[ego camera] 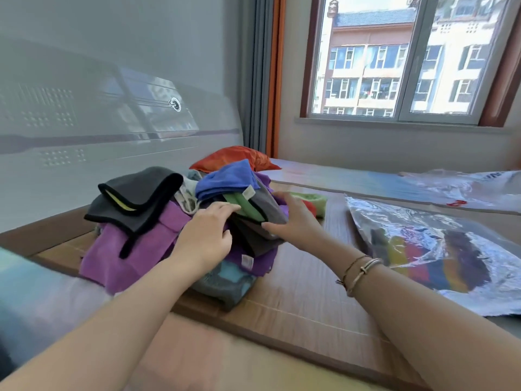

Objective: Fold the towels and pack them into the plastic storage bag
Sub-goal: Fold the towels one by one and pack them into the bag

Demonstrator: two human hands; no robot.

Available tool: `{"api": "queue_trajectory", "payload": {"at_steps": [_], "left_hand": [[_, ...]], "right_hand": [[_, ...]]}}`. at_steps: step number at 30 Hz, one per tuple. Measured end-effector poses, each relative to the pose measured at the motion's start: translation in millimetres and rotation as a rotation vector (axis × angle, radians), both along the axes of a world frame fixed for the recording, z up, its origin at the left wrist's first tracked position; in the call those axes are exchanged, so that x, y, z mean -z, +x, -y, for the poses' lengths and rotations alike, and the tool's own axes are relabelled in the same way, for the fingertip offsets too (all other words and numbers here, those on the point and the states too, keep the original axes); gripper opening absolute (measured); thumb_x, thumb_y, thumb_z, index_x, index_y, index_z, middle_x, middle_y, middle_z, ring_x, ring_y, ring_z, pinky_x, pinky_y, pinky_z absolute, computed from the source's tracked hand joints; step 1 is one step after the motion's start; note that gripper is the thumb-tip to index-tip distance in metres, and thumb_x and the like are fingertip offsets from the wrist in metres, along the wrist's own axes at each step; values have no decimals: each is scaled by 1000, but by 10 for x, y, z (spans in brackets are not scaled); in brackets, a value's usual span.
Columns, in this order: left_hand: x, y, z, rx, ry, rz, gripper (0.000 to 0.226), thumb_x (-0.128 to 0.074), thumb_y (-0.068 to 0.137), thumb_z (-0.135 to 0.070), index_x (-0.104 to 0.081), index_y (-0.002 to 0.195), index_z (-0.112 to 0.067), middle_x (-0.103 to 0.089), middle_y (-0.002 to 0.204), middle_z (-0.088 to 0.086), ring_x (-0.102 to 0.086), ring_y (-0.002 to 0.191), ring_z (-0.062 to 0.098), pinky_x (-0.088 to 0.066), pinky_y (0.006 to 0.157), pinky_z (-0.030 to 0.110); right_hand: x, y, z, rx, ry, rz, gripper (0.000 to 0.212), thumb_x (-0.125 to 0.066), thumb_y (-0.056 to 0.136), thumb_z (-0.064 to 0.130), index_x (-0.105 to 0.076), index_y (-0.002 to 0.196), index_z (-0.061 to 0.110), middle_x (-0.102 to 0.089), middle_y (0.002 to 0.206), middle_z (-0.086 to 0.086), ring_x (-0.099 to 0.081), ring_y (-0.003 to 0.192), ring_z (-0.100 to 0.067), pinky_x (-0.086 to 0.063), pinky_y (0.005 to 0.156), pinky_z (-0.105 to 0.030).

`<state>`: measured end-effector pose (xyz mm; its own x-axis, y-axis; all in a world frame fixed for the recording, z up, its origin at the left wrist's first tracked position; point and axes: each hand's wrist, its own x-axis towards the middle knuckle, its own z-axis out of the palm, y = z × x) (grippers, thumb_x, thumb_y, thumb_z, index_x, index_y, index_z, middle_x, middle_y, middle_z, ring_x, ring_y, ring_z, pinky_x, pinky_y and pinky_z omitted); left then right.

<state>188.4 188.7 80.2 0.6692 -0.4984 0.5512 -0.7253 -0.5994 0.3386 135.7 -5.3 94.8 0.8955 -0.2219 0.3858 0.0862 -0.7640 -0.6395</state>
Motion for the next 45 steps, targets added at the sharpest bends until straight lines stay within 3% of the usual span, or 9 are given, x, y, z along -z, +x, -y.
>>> {"api": "queue_trajectory", "payload": {"at_steps": [6,8,11,14,17,28,35,40,45], "left_hand": [[82,199,18,13,-29,-69,63,-52,85,-5,-39,143,-26,-42,145,-5,-43,130,21,-39,105,40],[100,231,30,39,3,-134,65,-50,87,-6,-33,146,-29,-36,150,-5,-40,134,19,-37,108,39],[138,255,64,39,30,-148,66,-47,90,-8,-29,147,-34,-31,153,-2,-38,135,22,-37,107,42],[160,251,99,9,58,-135,64,-44,91,-8,-31,146,-37,-28,155,1,-39,134,26,-39,105,43],[169,234,112,-5,84,-149,62,-41,92,-7,-33,146,-37,-25,157,3,-38,135,27,-38,105,43],[-89,-102,363,-64,104,-149,64,-38,94,-9,-19,150,-34,-17,159,-2,-40,134,30,-34,107,45],[-555,-926,834,412,-454,-199,29,-43,99,-36,-59,118,-21,-62,110,-7,-56,99,0,-38,82,5],[-859,-1693,1119,633,-345,-515,56,-57,73,-73,-60,106,-28,-69,94,-10,-65,84,-2,-49,74,13],[-989,-2179,1241,646,-296,-657,11,-66,84,-26,-60,93,-23,-69,79,-2,-66,76,13,-54,66,24]], "right_hand": [[43,499,-138,66,-85,-158,89,-74,72,56,-34,141,16,-39,141,-7,-38,131,-24,-36,106,-36],[32,554,-145,90,177,-154,72,-61,79,64,-44,129,13,-46,131,-5,-44,125,-22,-37,96,-31],[70,651,24,218,531,-36,58,-45,92,58,-45,124,10,-52,123,-5,-48,120,-24,-35,91,-30],[187,633,216,323,564,-236,81,-60,86,50,-25,143,4,-45,137,-13,-47,123,-29,-39,92,-37],[278,529,285,288,511,-379,66,-67,82,43,-43,132,7,-57,124,-8,-62,95,-19,-45,87,-40],[-541,-264,327,44,1199,263,12,-57,80,20,-52,89,15,-57,83,-7,-57,73,-17,-51,56,-27],[-719,-1303,434,-9,1053,274,18,-56,86,18,-51,99,7,-50,84,-10,-53,78,-23,-46,59,-29],[-749,-1946,444,-162,991,340,36,-57,92,27,-56,115,0,-60,99,-15,-61,92,-24,-55,81,-37],[-748,-2583,601,-152,686,357,28,-39,97,5,-67,101,9,-65,94,-9,-60,79,-15,-49,70,-24]]}}
